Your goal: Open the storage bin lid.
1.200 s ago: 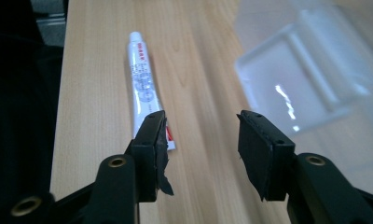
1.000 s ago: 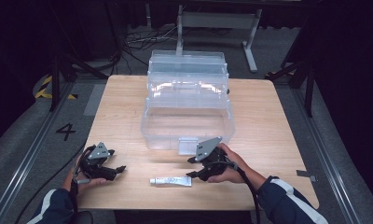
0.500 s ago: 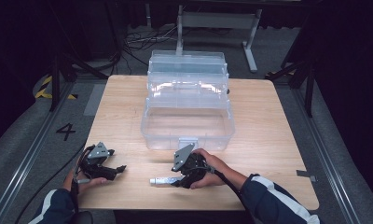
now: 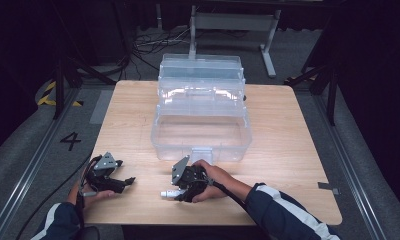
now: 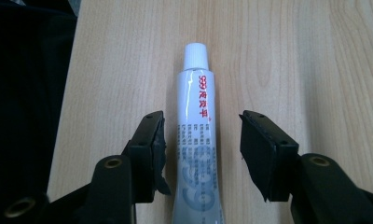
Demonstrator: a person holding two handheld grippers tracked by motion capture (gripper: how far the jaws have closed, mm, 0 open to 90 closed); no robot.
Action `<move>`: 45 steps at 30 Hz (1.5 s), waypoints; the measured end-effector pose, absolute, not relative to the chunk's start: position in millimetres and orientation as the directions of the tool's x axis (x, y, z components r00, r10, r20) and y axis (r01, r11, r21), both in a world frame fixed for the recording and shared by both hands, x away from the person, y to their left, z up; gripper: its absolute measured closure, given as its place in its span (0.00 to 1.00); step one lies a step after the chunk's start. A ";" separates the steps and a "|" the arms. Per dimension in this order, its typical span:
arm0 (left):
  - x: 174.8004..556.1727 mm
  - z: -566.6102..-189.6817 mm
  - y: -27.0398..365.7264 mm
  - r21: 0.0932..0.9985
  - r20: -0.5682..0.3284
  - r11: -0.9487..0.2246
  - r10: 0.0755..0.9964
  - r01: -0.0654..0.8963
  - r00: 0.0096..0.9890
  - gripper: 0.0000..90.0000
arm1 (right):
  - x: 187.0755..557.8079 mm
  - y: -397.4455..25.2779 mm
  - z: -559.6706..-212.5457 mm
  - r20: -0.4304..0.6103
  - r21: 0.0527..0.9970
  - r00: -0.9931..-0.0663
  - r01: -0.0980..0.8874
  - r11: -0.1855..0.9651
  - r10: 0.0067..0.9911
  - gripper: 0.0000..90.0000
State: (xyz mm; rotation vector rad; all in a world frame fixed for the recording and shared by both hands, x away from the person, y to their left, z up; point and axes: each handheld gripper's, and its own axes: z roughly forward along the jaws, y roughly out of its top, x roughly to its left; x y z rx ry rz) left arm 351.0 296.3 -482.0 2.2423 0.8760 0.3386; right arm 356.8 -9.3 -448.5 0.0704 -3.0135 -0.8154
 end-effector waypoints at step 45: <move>351.1 -482.4 295.8 0.691 -0.015 -0.525 0.677 0.498 0.736 0.19 | 361.4 -17.9 -433.8 -0.009 0.374 -0.998 -0.055 0.926 -0.056 0.80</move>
